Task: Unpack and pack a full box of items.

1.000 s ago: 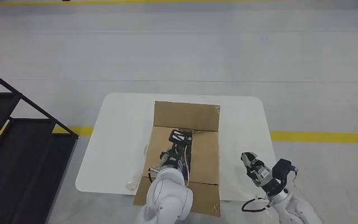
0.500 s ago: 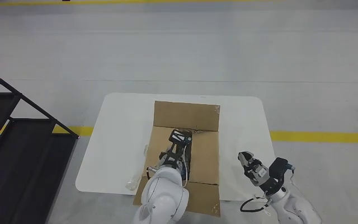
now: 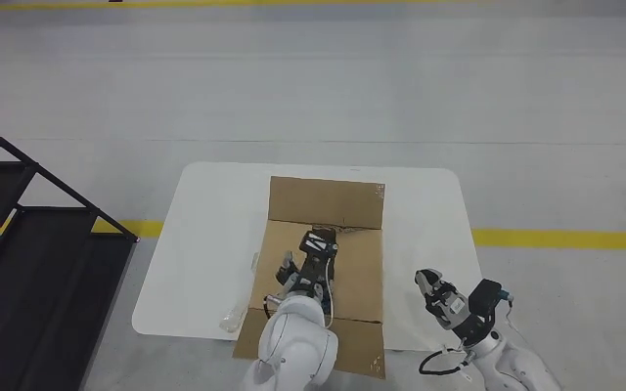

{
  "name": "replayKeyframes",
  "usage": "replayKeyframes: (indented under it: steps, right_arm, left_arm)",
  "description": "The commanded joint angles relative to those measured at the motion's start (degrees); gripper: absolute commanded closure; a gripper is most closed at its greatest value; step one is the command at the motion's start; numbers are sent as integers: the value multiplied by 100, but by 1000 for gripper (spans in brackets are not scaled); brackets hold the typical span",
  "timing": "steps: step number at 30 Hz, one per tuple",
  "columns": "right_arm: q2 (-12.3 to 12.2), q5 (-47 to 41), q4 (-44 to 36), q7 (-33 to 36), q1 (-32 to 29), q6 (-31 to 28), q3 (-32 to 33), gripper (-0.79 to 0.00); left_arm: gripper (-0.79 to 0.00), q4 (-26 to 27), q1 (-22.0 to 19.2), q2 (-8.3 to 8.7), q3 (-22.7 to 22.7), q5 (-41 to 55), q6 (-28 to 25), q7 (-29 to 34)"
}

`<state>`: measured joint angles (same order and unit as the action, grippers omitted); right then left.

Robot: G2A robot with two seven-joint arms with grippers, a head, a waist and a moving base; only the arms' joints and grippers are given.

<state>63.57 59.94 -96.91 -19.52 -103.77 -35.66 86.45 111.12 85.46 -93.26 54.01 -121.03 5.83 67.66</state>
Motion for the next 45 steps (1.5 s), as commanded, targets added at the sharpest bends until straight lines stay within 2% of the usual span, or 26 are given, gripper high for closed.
replayKeyframes:
  steps: [1, 7, 10, 11, 15, 22, 23, 24, 25, 27, 28, 29, 30, 31, 37, 45]
  right_arm:
    - [1, 10, 0, -10, -6, 2, 4, 0]
    - [3, 17, 21, -44, -39, -22, 28, 0]
    - [5, 13, 17, -60, -58, -33, 27, 0]
    - [6, 14, 13, -67, -65, -46, 25, 0]
    - [10, 23, 43, -91, -77, -61, 11, 0]
    - [16, 20, 66, -107, -68, -77, 2, 0]
    - [18, 17, 65, -114, -69, -81, 1, 0]
    - [18, 17, 66, -118, -70, -83, 1, 0]
    - [19, 21, 64, -121, -73, -84, 0, 0]
    - [21, 25, 55, -124, -80, -80, -2, 0]
    - [22, 29, 48, -125, -83, -76, -1, 0]
    - [22, 37, 43, -130, -86, -71, -1, 0]
    - [23, 35, 39, -140, -89, -73, -2, 0]
    - [24, 47, 36, -136, -92, -76, -3, 0]
    - [27, 51, 4, -125, -110, -70, 2, 0]
    - [34, 57, -66, -99, -115, -35, -10, 0]
  left_arm:
    - [-785, -336, -31, -46, -264, -348, 391, 30]
    - [-785, -1402, -436, -168, -762, -1263, 1454, 380]
    - [-699, -1641, -650, -245, -877, -1313, 1780, 585]
    - [-696, -1728, -710, -269, -903, -1469, 1849, 613]
    - [-742, -2112, -866, -357, -914, -1797, 1838, 912]
    - [-680, -2725, -1141, -502, -937, -2313, 1715, 1301]
    - [-637, -2776, -1169, -518, -949, -2301, 1689, 1380]
    - [-545, -2819, -1203, -532, -956, -2302, 1655, 1423]
    - [-517, -2862, -1231, -545, -956, -2342, 1633, 1445]
    - [-332, -2910, -1259, -566, -928, -2317, 1605, 1473]
    - [-274, -2939, -1269, -572, -915, -2347, 1598, 1480]
    - [-111, -2953, -1272, -577, -902, -2360, 1597, 1481]
    - [-22, -2960, -1271, -580, -883, -2366, 1599, 1479]
    - [0, -2958, -1267, -582, -860, -2368, 1608, 1471]
    - [0, -2932, -1215, -569, -803, -2540, 1708, 1370]
    - [0, -2631, -1104, -521, -773, -2478, 1830, 1247]
